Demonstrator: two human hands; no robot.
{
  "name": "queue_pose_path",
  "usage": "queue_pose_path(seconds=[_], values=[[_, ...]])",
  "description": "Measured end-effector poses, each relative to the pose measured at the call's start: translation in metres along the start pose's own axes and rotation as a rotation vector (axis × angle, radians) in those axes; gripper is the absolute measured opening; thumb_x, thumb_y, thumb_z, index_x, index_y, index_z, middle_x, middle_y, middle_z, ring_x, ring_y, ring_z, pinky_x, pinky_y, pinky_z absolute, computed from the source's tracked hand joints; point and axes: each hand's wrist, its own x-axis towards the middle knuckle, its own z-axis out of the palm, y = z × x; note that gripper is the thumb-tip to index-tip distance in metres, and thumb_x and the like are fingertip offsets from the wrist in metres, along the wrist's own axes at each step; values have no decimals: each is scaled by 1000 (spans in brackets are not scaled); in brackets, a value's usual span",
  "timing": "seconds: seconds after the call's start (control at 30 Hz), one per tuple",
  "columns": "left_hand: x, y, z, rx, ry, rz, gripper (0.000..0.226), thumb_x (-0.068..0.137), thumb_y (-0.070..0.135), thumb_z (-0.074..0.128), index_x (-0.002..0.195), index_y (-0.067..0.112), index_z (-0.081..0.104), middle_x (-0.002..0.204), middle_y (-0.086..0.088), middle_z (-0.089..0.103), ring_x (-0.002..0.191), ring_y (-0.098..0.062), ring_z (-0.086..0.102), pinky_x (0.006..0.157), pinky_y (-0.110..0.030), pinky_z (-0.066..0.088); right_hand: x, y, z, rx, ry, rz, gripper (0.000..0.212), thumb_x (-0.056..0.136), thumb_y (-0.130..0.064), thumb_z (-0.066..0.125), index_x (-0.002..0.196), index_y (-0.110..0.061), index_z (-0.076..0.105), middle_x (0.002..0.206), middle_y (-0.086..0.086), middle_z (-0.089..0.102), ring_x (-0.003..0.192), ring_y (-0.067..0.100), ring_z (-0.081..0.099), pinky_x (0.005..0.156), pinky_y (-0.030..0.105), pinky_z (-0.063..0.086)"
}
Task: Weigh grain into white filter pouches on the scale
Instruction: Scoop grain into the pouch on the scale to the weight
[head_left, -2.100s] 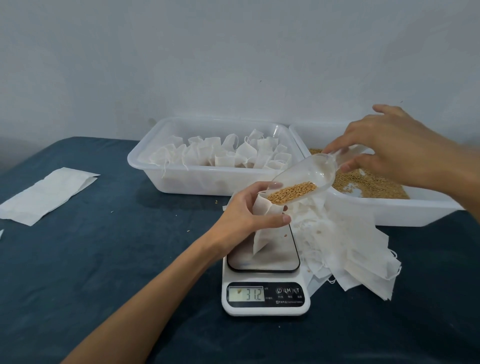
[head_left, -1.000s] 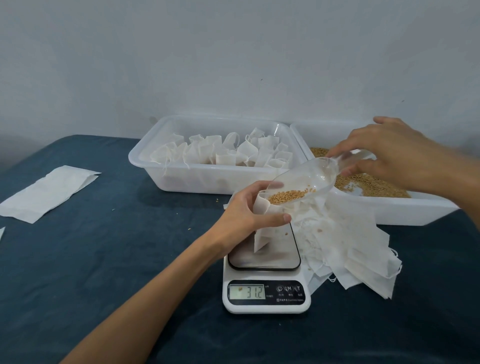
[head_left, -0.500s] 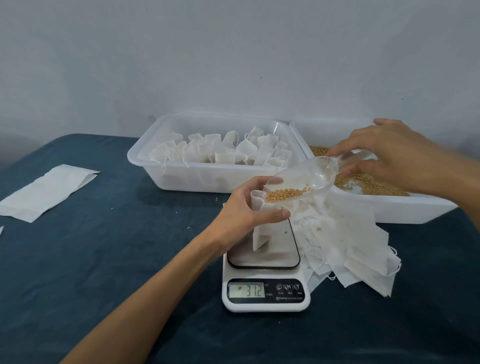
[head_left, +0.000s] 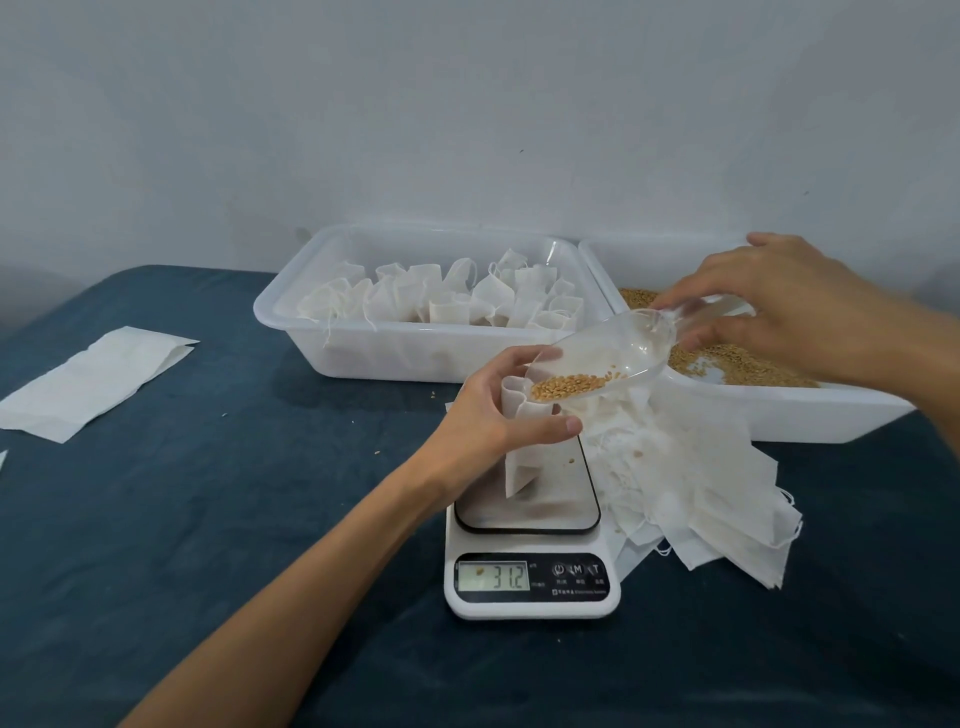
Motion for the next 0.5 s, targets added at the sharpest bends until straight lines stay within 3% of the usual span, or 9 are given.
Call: queue_pose_path(seconds=[0.3,0.4,0.5], values=[[-1,-1,1,-15,-4,-15,71,81,12,90,141,34,57,127,-9,71,112,-26,73,97,-31,58,-1,8,6,-9,8,2,28,88,-36,73,115,-40,69,96,-27,58,100,5,53,118,37,16],[-2,-1,2,1,-13,-20,73,81,14,90,142,37,55,123,-8,74,112,-24,73,100,-36,57,-2,9,12,16,5,-7,24,87,-35,74,111,-38,69,96,-29,60,102,8,59,108,29,21],[-3,-2,4,-22,-41,-24,75,81,12,89,143,34,54,117,-4,74,107,-22,72,94,-31,57,-3,9,13,78,-13,3,20,87,-37,72,103,-47,65,99,-26,66,102,1,61,99,26,27]])
